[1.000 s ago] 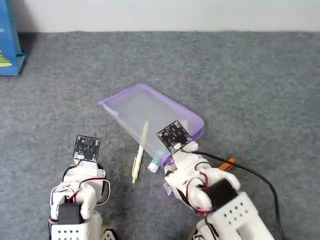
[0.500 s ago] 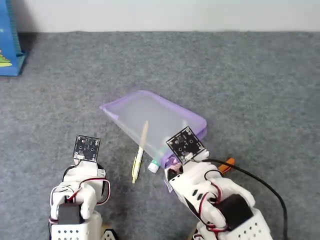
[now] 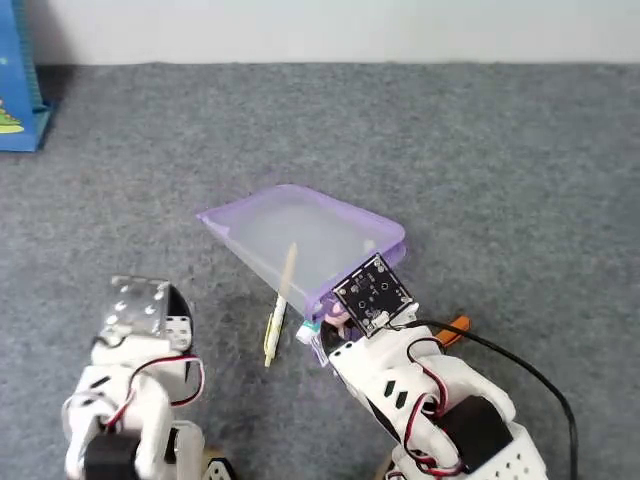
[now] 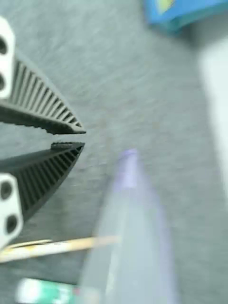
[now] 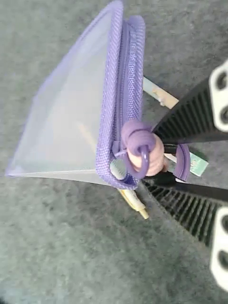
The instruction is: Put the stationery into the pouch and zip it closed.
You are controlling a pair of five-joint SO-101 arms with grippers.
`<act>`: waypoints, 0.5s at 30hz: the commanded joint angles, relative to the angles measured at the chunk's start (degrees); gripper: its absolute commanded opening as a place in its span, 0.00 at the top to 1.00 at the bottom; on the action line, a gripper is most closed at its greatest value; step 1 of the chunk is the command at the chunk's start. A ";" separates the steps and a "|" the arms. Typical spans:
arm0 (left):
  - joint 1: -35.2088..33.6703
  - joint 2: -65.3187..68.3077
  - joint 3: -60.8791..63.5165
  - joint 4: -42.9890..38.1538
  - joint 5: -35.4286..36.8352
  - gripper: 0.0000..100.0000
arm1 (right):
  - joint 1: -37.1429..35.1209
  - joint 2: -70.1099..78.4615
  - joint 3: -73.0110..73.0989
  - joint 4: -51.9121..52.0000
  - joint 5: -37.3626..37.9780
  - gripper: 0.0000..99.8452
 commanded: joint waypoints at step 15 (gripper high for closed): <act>15.30 -0.62 -16.48 8.26 16.09 0.64 | -14.29 -0.57 -18.11 -3.30 7.12 0.99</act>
